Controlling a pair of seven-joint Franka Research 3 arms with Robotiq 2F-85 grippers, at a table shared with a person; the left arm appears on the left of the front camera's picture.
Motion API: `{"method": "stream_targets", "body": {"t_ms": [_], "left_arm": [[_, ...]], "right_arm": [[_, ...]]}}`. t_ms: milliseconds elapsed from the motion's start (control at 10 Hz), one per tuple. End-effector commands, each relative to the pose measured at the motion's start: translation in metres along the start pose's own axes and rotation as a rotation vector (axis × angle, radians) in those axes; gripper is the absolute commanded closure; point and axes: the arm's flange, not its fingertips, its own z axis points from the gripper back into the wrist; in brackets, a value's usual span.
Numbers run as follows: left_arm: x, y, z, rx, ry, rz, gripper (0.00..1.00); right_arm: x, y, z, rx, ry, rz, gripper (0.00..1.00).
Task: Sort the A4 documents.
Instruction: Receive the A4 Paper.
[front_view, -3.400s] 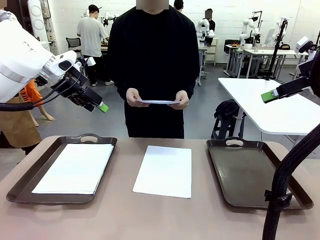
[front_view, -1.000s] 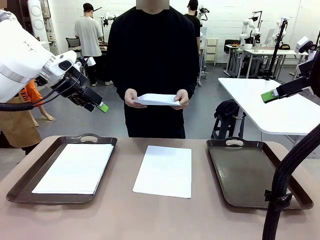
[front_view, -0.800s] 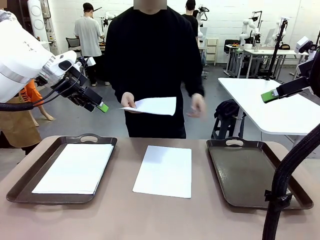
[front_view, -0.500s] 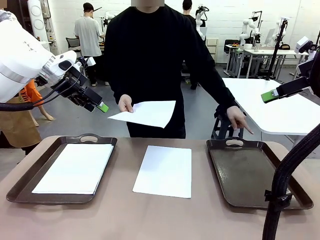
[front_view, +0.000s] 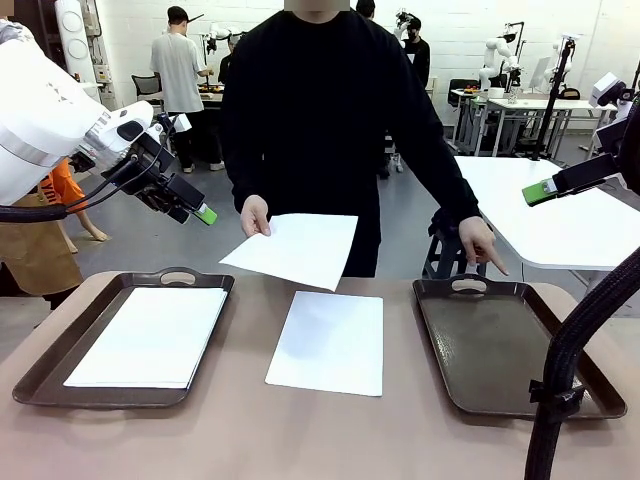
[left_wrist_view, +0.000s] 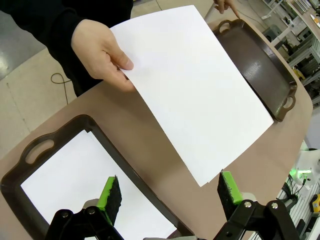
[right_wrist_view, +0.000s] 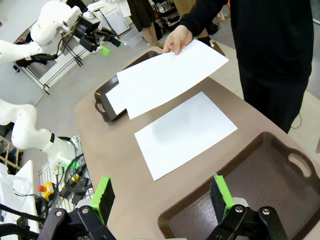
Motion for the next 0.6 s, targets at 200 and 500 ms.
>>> {"method": "stream_targets", "body": {"t_ms": [200, 500], "left_arm": [[0.000, 0.001, 0.001, 0.007, -0.007, 0.001, 0.00], [0.000, 0.001, 0.001, 0.007, -0.007, 0.001, 0.00]], "right_arm": [[0.000, 0.000, 0.000, 0.000, 0.000, 0.000, 0.00], [-0.013, -0.001, -0.024, 0.007, -0.021, -0.147, 0.00]]}}
